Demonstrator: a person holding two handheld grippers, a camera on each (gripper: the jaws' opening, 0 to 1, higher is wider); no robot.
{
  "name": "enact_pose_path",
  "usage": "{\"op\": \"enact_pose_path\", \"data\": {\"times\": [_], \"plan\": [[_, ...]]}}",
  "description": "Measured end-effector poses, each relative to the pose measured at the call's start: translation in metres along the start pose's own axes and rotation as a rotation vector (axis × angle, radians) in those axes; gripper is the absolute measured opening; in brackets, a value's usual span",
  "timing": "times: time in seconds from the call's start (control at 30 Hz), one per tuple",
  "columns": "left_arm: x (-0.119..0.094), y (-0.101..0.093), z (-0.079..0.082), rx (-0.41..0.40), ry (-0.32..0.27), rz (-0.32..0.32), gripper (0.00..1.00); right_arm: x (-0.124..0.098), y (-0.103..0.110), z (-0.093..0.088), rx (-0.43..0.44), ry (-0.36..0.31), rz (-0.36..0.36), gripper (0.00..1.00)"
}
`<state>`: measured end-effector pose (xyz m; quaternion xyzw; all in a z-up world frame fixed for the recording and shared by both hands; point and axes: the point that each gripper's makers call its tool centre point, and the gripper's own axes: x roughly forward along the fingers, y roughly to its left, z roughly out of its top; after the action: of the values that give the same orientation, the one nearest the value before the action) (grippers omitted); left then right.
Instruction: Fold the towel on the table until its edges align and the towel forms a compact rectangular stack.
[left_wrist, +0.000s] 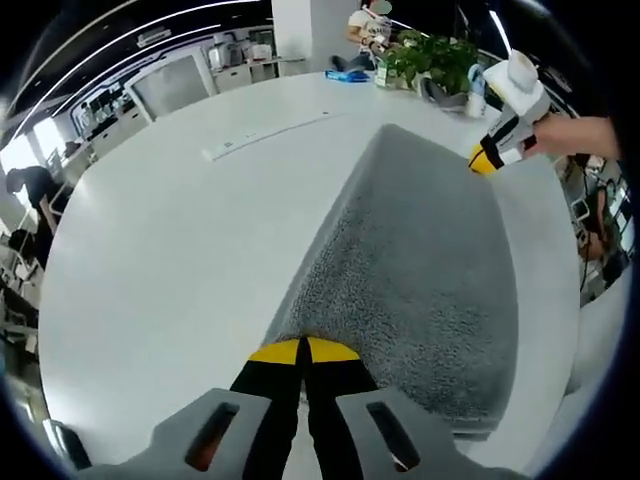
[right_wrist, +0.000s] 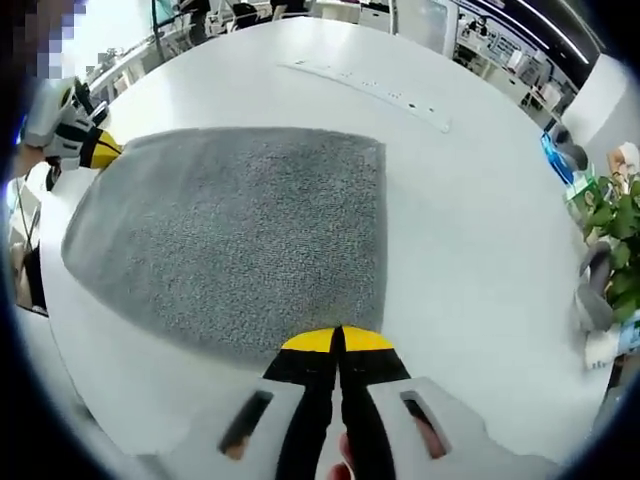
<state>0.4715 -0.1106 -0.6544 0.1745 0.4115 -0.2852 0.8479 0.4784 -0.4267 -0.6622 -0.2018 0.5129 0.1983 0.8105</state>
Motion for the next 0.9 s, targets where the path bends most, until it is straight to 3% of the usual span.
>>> {"op": "enact_pose_path", "data": {"times": [0.9], "plan": [[-0.013,-0.025,-0.016,-0.032,0.023,0.016,0.01,0.009,-0.012,0.019,-0.1,0.004,-0.011,0.0]]}}
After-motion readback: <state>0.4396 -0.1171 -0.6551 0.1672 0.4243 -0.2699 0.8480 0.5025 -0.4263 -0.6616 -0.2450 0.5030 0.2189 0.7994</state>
